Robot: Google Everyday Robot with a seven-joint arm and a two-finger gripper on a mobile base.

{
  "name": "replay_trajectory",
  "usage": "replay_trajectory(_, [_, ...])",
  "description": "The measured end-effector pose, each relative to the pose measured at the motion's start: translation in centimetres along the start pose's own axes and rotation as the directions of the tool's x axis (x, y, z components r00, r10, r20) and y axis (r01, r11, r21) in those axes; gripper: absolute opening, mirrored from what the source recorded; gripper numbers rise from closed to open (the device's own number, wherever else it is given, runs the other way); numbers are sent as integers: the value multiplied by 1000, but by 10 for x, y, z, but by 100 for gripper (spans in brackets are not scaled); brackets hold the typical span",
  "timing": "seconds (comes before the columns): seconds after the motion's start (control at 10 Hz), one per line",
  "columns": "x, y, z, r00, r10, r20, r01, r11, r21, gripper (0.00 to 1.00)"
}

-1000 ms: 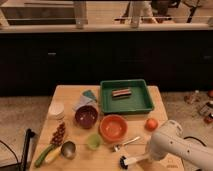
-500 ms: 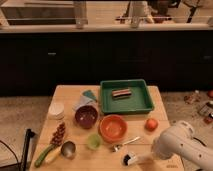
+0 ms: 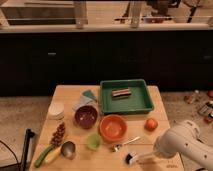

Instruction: Wipe red bowl with brush

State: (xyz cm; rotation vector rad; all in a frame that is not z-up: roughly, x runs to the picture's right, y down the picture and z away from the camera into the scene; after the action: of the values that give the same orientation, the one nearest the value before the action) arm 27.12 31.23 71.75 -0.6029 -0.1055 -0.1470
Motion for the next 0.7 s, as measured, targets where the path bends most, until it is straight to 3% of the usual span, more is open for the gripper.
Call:
replay_trajectory(0.3, [1,-5,-7,1000,-3,2,3,1000,7,6])
replay_trajectory(0.7, [4,-5,-19,1000,1,-8,-1,1000,21,48])
